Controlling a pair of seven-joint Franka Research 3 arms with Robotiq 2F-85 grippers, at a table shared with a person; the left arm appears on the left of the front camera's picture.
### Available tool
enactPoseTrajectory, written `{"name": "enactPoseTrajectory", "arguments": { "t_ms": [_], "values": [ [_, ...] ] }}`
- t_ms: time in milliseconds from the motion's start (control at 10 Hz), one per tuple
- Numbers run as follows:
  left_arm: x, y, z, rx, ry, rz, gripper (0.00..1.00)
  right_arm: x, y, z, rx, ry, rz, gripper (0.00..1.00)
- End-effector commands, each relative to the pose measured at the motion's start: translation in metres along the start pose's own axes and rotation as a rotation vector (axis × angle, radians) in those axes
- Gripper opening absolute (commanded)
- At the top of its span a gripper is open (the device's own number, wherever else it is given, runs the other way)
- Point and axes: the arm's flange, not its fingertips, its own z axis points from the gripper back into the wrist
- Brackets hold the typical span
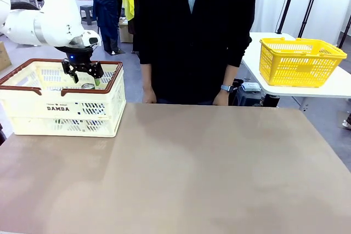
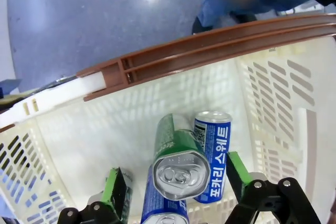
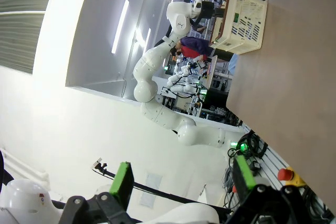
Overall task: Place the drinks into the Shopping basket.
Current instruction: Pick up one drink and place it into the Shopping basket.
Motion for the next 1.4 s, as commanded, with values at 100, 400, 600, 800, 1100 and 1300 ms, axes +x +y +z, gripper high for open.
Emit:
{"name": "enactPoseTrajectory", "arguments": {
  "t_ms": [100, 400, 600, 800, 1100, 1300],
  "values": [
    [-0.013, 0.013, 0.056, -0.112, -0.080, 0.020, 1.00, 0.001, 0.005, 0.001, 0.001, -0.003, -0.012, 1.00],
    [-0.084, 0.039, 0.163, -0.427, -0.107, -0.005, 1.00, 0.001, 0.005, 0.001, 0.001, -0.003, -0.012, 1.00],
    [-0.147, 0.080, 0.195, -0.704, -0.101, -0.066, 1.00, 0.001, 0.005, 0.001, 0.001, -0.003, -0.012, 1.00],
    [-0.224, 0.156, 0.196, -1.063, -0.136, -0.081, 1.00, 0.001, 0.005, 0.001, 0.001, -0.003, -0.012, 1.00],
    [-0.337, 0.270, 0.156, -1.350, -0.292, 0.057, 1.00, 0.001, 0.005, 0.001, 0.001, -0.003, -0.012, 1.00],
    [-0.369, 0.319, 0.125, -1.423, -0.336, 0.141, 1.00, 0.001, 0.005, 0.001, 0.001, -0.003, -0.012, 1.00]
  ]
}}
